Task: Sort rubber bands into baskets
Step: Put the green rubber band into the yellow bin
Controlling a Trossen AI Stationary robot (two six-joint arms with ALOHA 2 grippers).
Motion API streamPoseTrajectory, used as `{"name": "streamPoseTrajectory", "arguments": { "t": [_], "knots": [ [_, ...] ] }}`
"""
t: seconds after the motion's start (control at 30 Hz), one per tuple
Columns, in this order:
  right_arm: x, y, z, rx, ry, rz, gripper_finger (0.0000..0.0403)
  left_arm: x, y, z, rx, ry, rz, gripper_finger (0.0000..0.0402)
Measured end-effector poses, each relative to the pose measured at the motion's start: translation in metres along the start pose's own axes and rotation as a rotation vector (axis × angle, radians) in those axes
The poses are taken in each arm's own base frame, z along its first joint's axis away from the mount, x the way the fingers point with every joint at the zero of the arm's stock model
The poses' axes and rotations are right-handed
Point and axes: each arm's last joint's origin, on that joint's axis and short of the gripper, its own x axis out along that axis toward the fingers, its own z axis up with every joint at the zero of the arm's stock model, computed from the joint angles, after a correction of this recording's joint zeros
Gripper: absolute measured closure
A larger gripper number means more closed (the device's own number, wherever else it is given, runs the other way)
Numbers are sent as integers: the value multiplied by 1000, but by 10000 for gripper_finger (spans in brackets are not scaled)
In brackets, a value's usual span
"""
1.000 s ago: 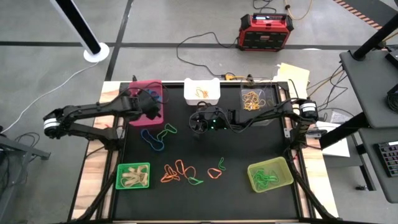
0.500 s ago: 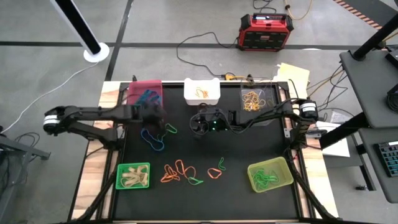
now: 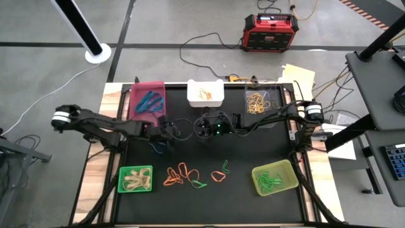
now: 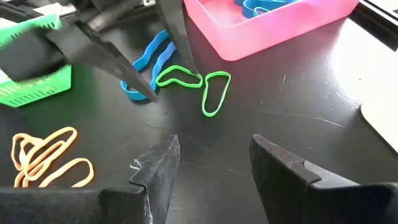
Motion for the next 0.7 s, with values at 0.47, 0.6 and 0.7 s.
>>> {"name": "streamPoseTrajectory", "arguments": {
  "t": [0.47,0.6,0.7],
  "knots": [
    [0,1,-1,-11,9,2,213,49,-6,0,46,197,83,210],
    [0,1,-4,-13,36,-4,213,57,1,-3,45,245,119,210],
    [0,1,-5,-14,50,-7,213,60,7,-5,24,263,104,211]
  ]
}}
